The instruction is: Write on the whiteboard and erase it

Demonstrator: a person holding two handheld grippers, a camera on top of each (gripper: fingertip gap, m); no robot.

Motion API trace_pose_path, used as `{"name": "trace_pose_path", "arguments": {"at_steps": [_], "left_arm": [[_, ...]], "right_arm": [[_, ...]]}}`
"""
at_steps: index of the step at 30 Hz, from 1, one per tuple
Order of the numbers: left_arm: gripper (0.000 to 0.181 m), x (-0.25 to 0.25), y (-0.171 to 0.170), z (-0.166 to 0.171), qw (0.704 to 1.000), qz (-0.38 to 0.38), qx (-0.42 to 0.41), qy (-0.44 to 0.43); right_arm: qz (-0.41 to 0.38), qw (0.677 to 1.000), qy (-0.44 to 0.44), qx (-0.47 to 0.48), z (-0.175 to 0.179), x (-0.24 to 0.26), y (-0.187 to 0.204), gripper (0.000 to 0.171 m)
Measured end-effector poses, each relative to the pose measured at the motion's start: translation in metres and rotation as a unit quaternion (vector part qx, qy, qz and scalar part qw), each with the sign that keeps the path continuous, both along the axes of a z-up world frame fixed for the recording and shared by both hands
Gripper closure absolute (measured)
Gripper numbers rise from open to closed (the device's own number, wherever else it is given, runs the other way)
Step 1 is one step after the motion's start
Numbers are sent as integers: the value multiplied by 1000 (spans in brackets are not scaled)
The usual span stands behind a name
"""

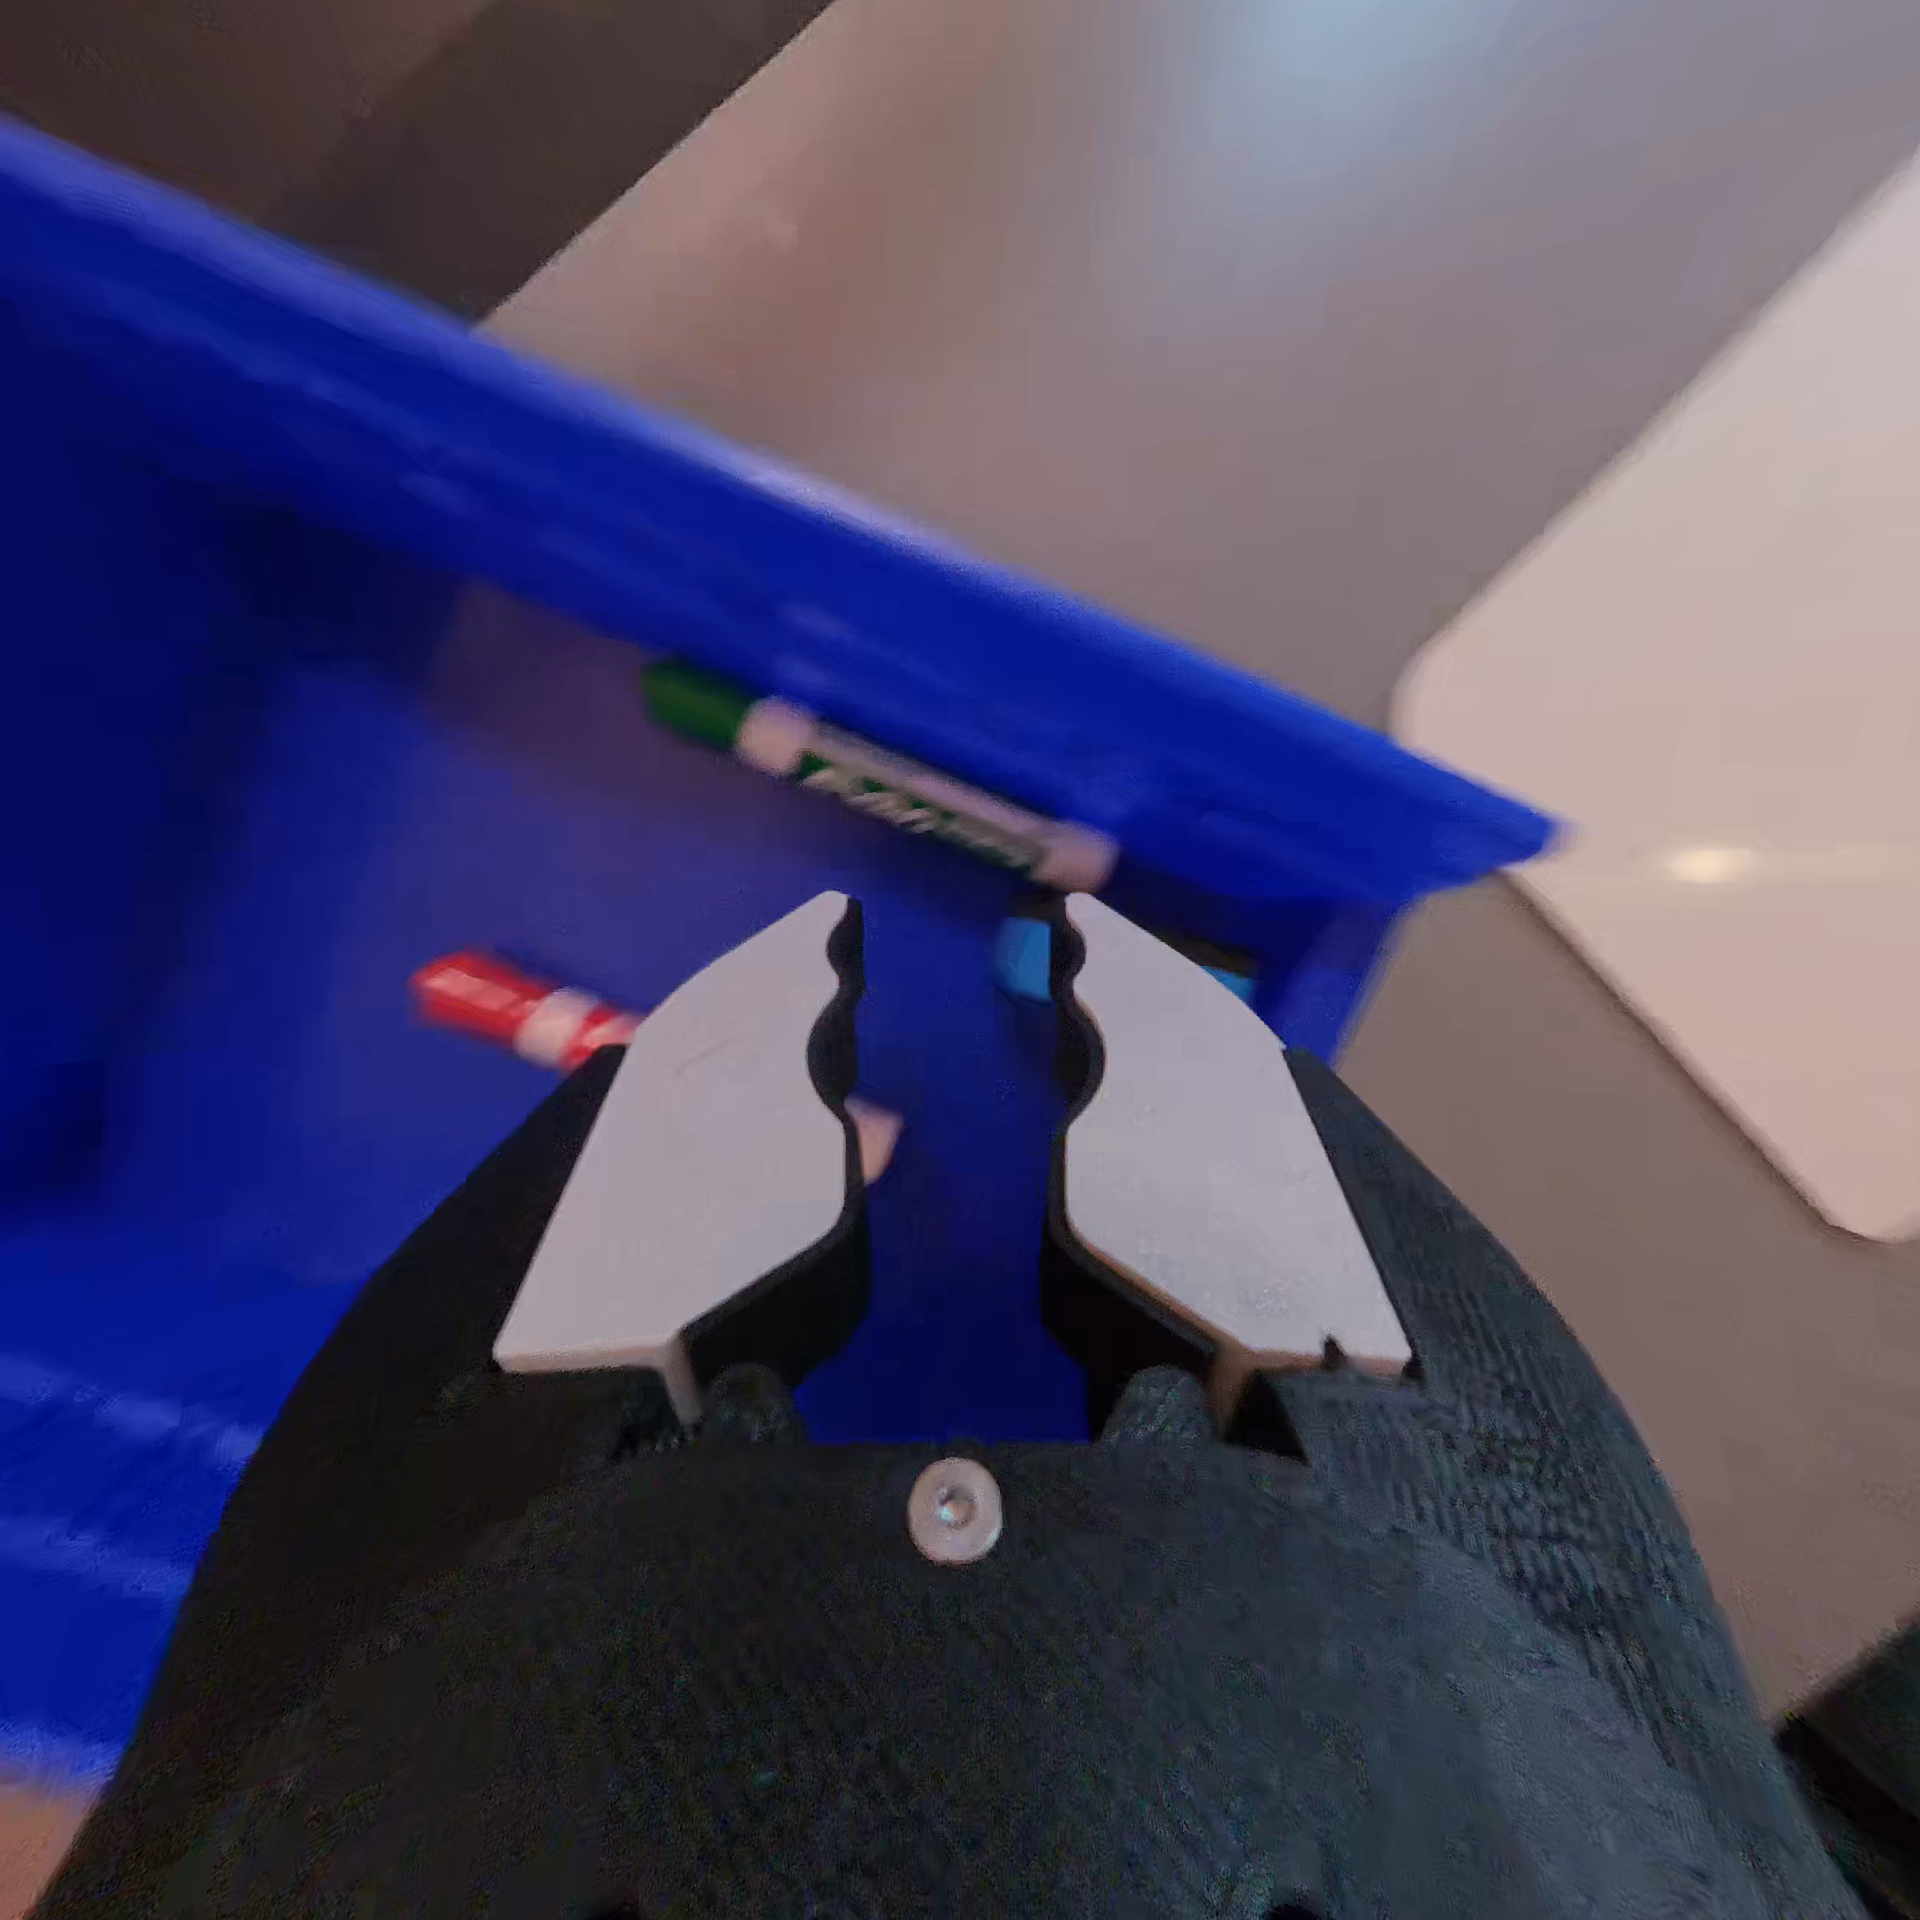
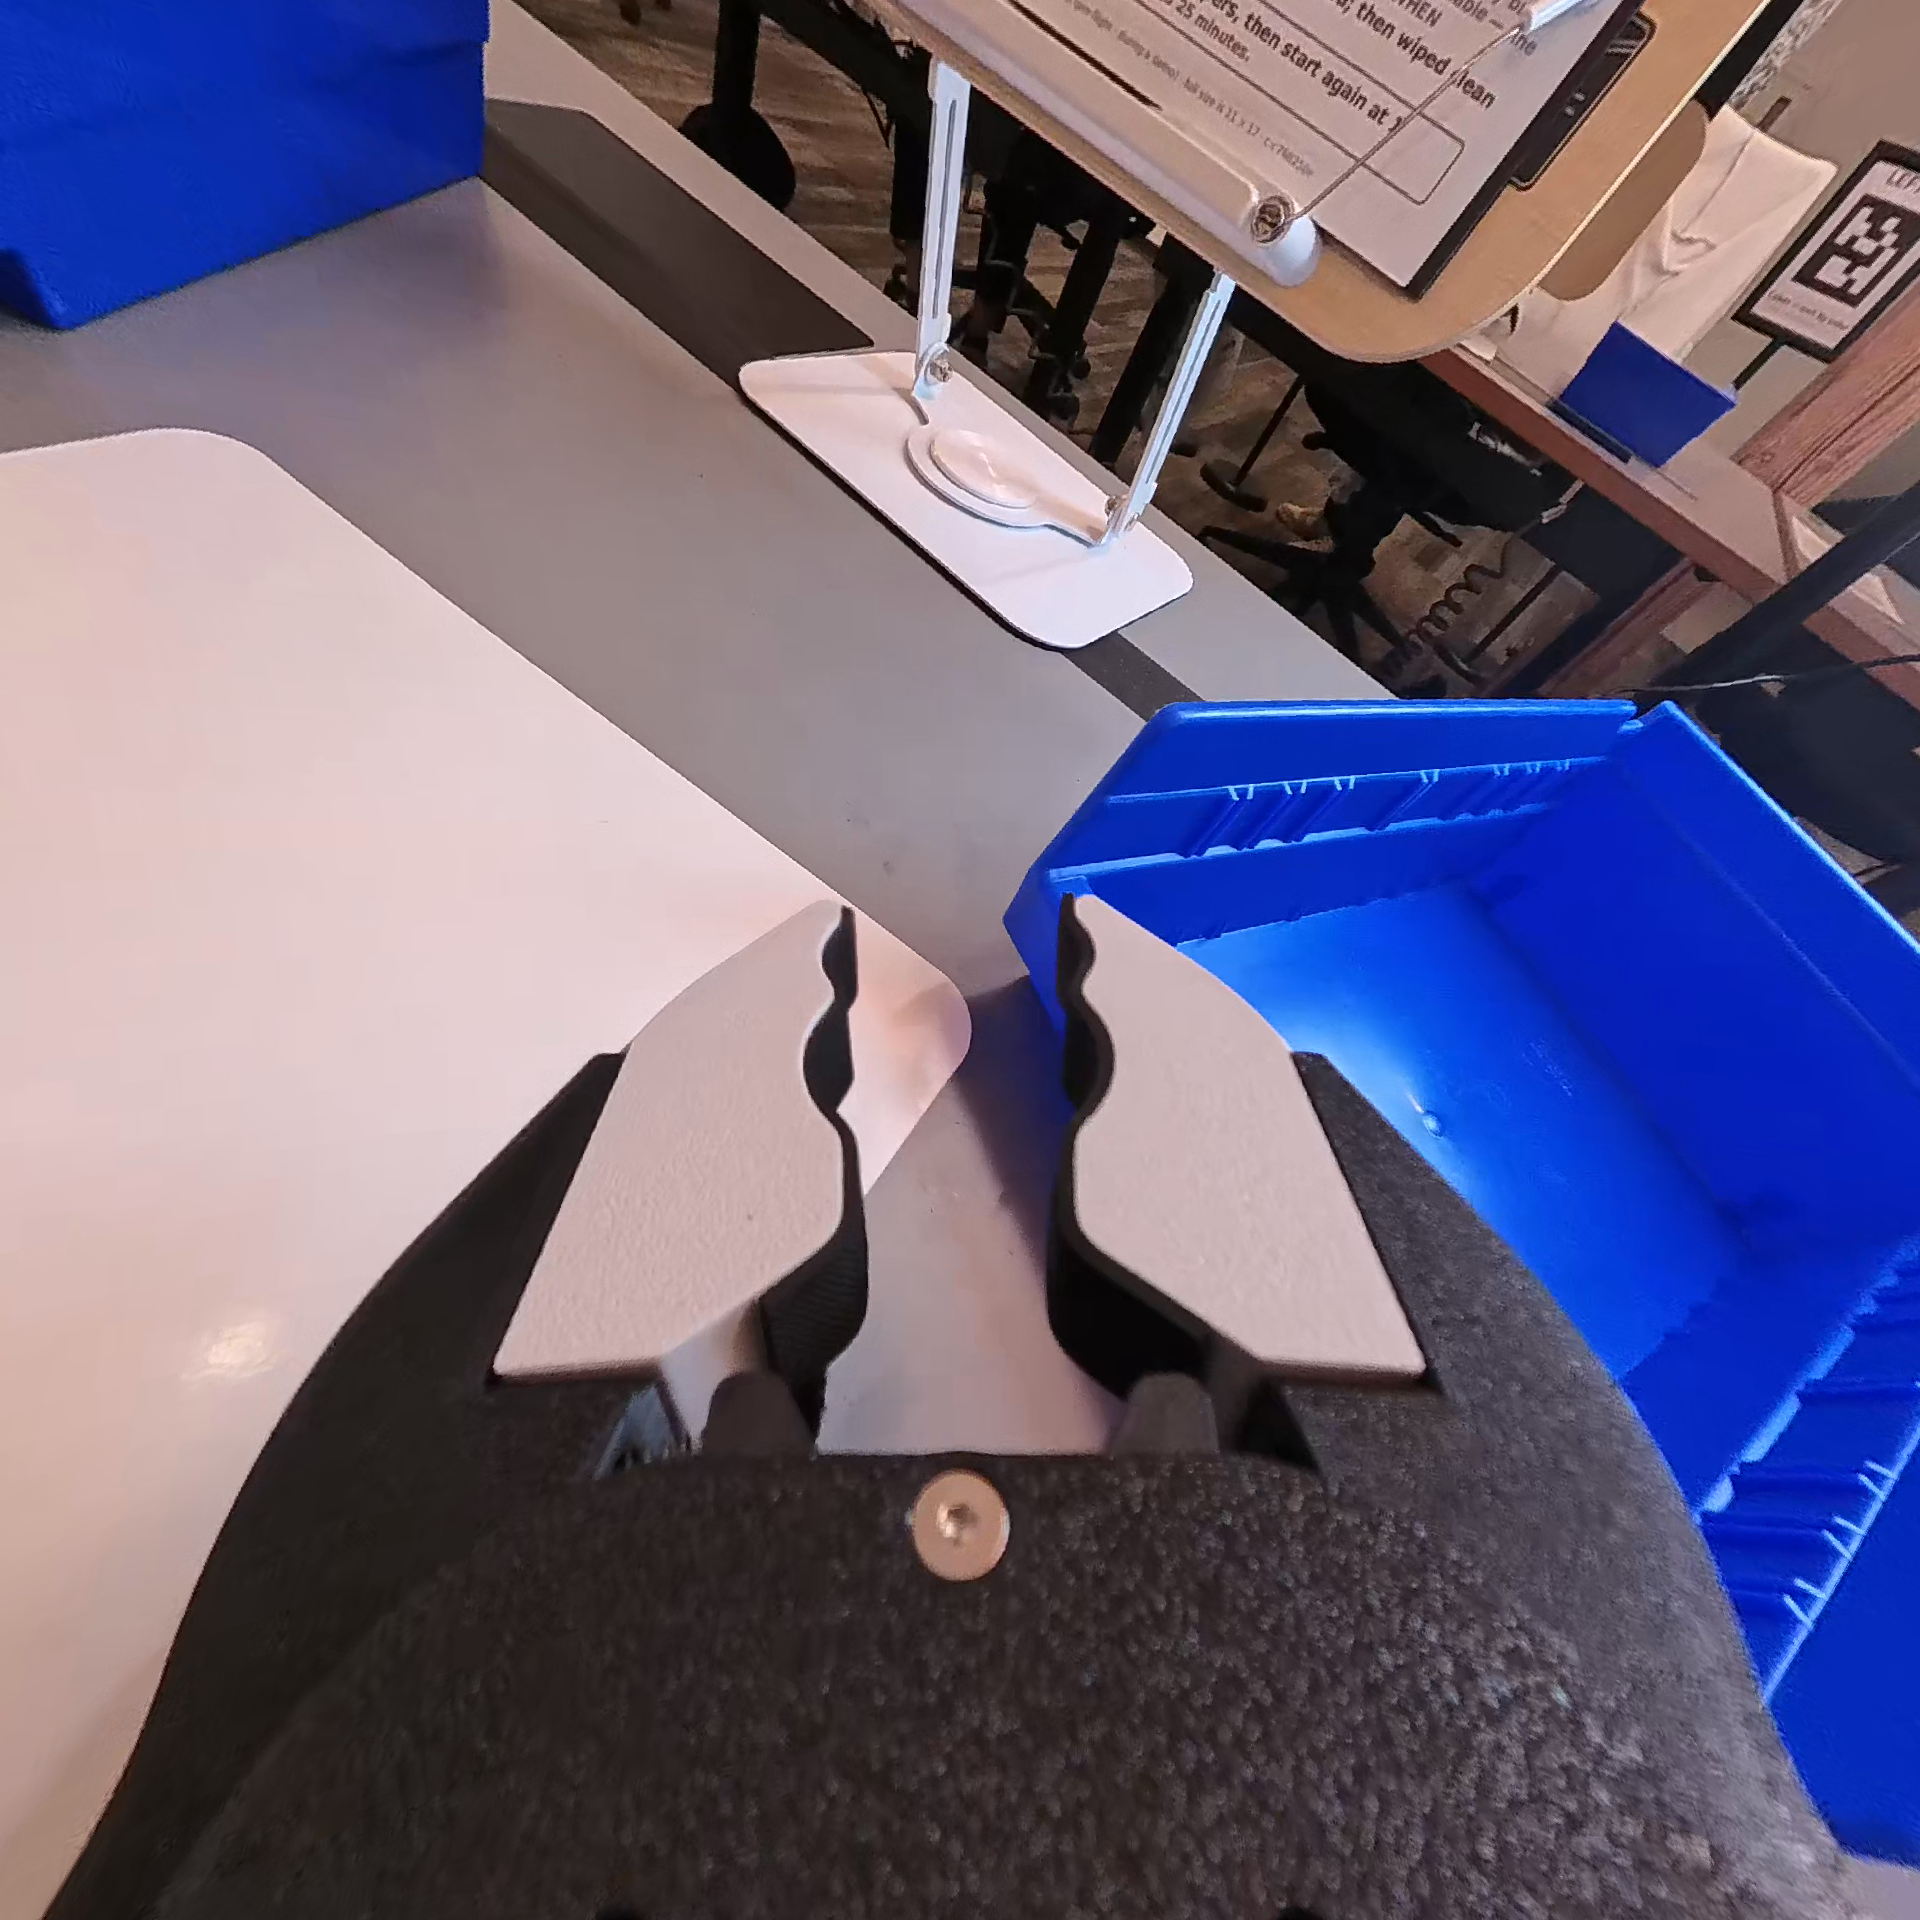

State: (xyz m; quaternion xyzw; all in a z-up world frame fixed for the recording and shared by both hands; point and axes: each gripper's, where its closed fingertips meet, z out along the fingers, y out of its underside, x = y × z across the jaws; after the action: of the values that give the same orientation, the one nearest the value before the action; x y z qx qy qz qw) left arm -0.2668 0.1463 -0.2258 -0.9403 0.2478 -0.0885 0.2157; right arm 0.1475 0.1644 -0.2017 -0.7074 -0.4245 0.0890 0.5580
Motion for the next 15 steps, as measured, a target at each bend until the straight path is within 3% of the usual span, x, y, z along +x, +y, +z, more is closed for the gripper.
{"name": "trace_pose_path", "arguments": {"at_steps": [2,6,15], "left_arm": [[139,16,-7,4,998,-14,-10,-60],[114,13,-32,-14,996,-57,-54,-40],[118,22,-33,-35,992,-93,-39,-72]], "right_arm": [[-2,1000,2,1,1,1,0,134],[-3,1000,4,0,1,2,1,135],[1,1000,-1,-8,-4,0,0,136]]}}
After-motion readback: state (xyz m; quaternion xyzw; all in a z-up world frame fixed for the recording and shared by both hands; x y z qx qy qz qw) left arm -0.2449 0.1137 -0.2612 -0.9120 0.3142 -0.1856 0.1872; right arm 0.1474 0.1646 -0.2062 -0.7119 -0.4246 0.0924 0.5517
